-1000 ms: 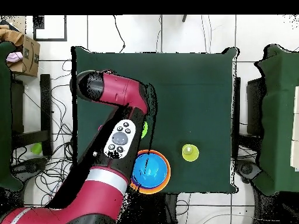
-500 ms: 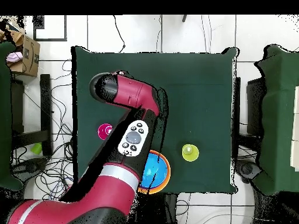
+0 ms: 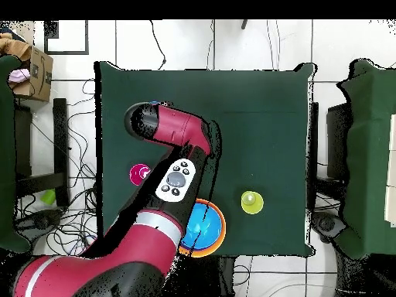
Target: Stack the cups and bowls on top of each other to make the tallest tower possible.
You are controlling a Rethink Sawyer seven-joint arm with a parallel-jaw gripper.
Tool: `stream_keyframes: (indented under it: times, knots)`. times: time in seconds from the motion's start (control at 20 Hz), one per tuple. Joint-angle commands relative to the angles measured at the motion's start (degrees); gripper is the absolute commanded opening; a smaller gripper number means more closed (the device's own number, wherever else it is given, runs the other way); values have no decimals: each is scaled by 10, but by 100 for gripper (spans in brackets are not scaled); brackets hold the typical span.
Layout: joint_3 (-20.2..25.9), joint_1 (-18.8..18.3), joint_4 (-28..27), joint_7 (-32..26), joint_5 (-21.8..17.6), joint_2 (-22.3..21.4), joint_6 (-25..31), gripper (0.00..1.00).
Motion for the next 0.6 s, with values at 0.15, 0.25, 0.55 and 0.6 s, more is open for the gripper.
stream_keyframes:
  times: [0.15,0.25,0.55,0.6]
  knots:
    - [38,1,-11,53,-23,38,15,100]
    - [33,4,-21,63,-19,52,13,100]
    - [21,29,-36,98,-1,60,34,100]
    - [21,32,-37,101,1,60,38,100]
